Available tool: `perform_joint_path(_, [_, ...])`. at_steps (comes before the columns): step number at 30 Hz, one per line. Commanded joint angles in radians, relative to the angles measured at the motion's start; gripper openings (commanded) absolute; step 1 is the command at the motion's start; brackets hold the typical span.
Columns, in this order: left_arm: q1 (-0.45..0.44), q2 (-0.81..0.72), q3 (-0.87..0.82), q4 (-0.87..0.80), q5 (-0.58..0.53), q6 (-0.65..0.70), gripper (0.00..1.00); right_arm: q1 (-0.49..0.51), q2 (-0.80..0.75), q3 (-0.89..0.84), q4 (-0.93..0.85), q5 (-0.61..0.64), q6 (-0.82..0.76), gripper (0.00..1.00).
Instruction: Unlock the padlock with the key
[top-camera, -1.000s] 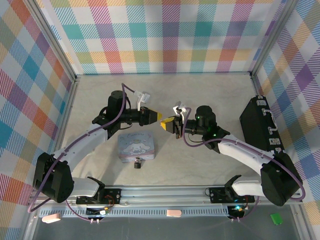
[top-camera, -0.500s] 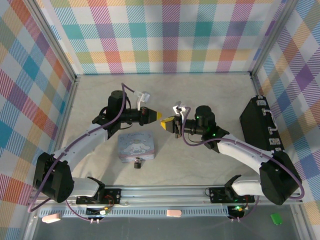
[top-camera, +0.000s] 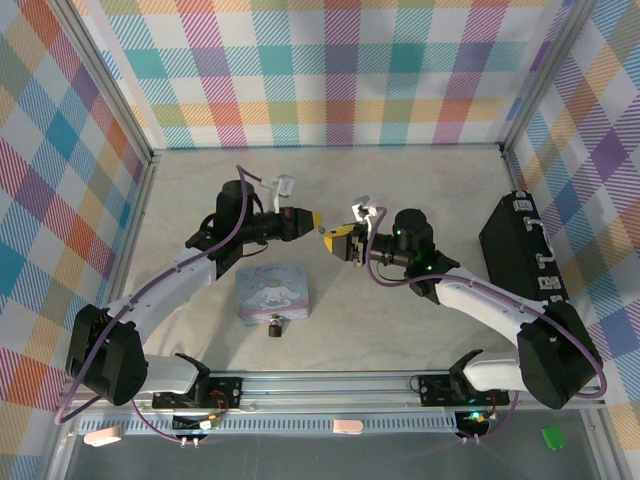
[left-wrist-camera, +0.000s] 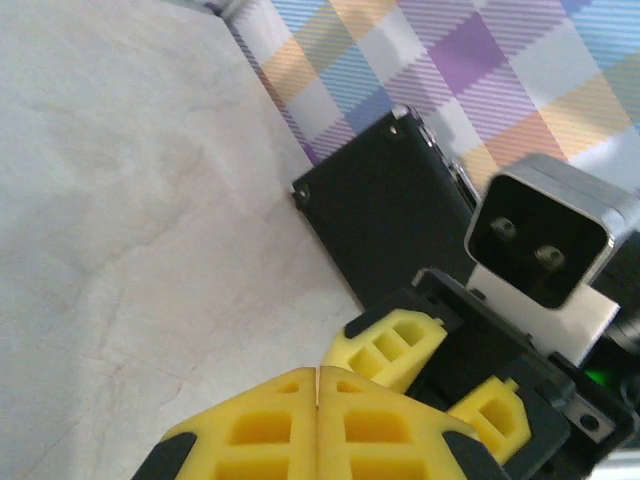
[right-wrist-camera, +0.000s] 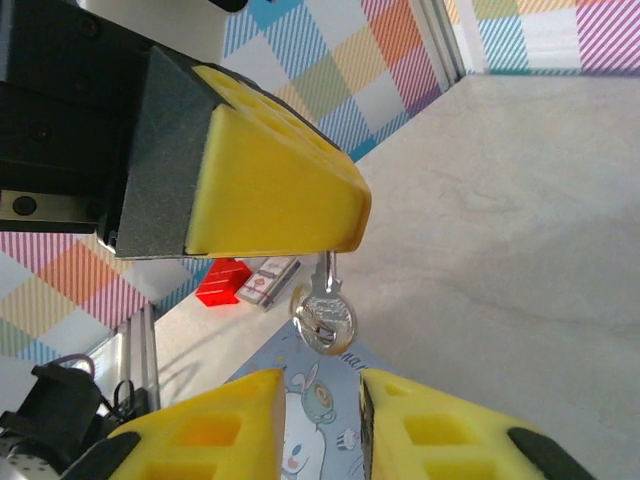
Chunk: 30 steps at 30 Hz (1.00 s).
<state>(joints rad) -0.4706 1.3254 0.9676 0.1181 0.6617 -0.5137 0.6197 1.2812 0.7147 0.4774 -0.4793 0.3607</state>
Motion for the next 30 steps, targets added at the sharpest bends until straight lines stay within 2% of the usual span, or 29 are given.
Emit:
perform_joint_path(1, [-0.002, 0.0, 0.0, 0.045, -0.088, -0.107, 0.0, -0.01, 0.007, -0.025, 0.089, 0.025, 0.049, 0.3])
perform_joint_path(4, [-0.003, -0.003, 0.002, 0.043, -0.109, -0.147, 0.0, -0.03, 0.012, -0.051, 0.171, 0.025, 0.113, 0.35])
perform_joint_path(7, [-0.005, -0.012, -0.012, 0.086, -0.102, -0.17, 0.0, -0.062, 0.039, -0.07, 0.289, -0.001, 0.24, 0.39])
perform_joint_path(12, [-0.01, -0.018, -0.033, 0.151, -0.104, -0.178, 0.0, -0.08, 0.113, -0.061, 0.484, -0.033, 0.473, 0.42])
perform_joint_path(15, [-0.011, -0.011, -0.037, 0.189, -0.102, -0.19, 0.0, -0.079, 0.148, -0.061, 0.568, -0.041, 0.559, 0.44])
perform_joint_path(20, [-0.013, 0.016, -0.038, 0.283, -0.062, -0.24, 0.0, -0.078, 0.198, -0.056, 0.649, -0.078, 0.612, 0.47])
perform_joint_path(30, [-0.031, 0.04, -0.029, 0.311, -0.057, -0.264, 0.0, -0.074, 0.214, -0.04, 0.702, -0.094, 0.641, 0.45])
